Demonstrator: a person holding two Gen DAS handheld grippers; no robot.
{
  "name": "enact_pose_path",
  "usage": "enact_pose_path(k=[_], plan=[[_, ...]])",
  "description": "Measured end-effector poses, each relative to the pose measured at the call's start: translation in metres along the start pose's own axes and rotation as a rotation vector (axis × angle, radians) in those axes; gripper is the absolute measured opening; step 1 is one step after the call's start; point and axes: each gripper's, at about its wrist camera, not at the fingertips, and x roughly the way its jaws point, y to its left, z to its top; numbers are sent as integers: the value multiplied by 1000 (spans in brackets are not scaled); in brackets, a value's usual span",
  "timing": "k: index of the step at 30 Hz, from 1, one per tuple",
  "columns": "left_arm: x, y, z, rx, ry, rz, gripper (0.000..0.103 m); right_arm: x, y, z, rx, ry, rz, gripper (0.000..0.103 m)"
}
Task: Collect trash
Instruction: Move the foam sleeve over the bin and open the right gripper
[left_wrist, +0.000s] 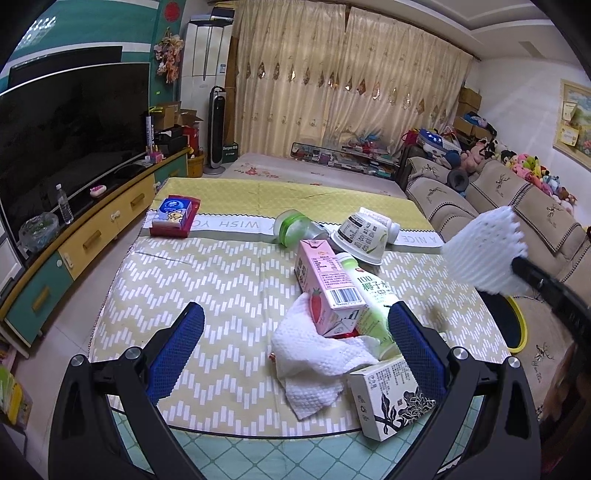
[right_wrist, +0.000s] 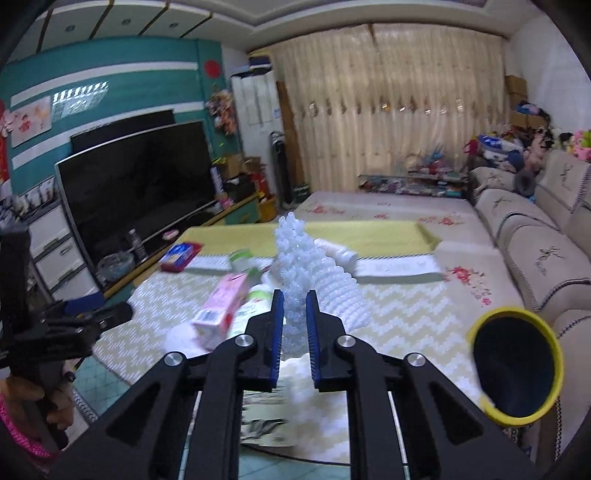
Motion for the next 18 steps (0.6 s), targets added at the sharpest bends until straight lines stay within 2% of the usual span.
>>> enact_pose_path(k=[5,11,18], plan=[[2,-5,0,11,4,-3,98,-9,-56,0,55,-18,-169,12],[4,-17,-1,36,6,-21,98,7,-137,-18,139,58,-360,12],[3,-39,-4,82,-14,-84,98,32,-204,-41,226,132,-432,12]])
